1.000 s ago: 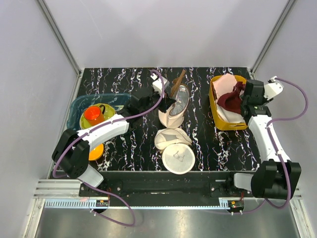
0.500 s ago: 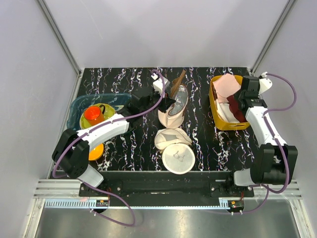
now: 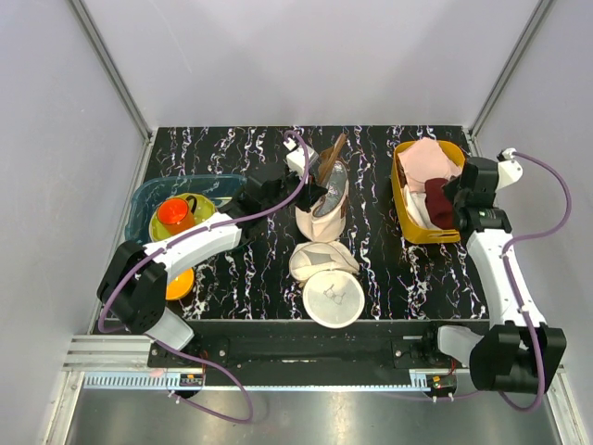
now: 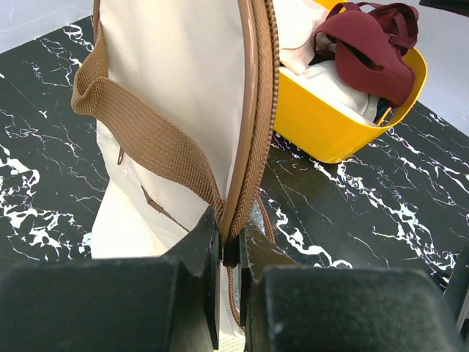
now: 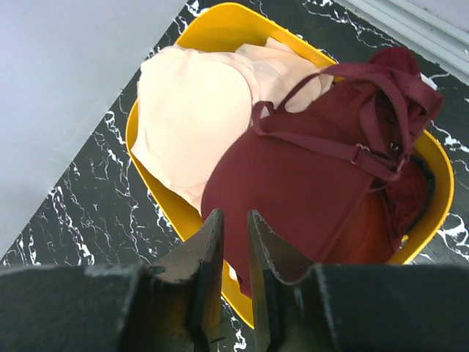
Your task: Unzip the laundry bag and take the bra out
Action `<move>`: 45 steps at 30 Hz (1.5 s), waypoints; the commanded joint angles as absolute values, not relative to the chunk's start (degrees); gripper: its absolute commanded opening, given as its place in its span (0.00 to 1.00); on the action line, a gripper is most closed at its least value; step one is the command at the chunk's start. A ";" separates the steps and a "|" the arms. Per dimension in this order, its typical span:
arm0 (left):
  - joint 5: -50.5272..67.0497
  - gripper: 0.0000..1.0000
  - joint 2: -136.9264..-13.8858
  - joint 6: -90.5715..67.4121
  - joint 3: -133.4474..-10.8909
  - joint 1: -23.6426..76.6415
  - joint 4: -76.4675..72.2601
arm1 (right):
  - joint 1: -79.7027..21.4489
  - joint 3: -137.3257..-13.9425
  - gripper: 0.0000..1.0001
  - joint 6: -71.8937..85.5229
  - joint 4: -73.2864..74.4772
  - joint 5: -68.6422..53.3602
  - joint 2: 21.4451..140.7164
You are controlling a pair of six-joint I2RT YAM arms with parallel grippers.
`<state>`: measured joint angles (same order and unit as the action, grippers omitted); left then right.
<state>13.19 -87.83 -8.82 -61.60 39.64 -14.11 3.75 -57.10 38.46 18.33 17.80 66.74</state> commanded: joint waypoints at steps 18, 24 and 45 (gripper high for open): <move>12.04 0.00 -83.67 -7.65 -62.58 40.34 -11.51 | 3.60 -59.42 0.23 42.89 18.99 12.30 81.08; 11.87 0.00 -83.41 -8.87 -62.23 40.25 -12.74 | 3.60 -59.15 0.72 42.54 21.43 9.59 68.14; -7.38 0.02 -91.05 -12.56 -78.38 36.04 -0.81 | -12.21 -76.38 1.00 30.85 36.12 6.94 69.78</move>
<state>-1.61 -88.44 -9.74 -70.85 38.09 -5.65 -10.41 -74.22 33.56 33.10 6.15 67.99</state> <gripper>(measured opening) 0.080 0.994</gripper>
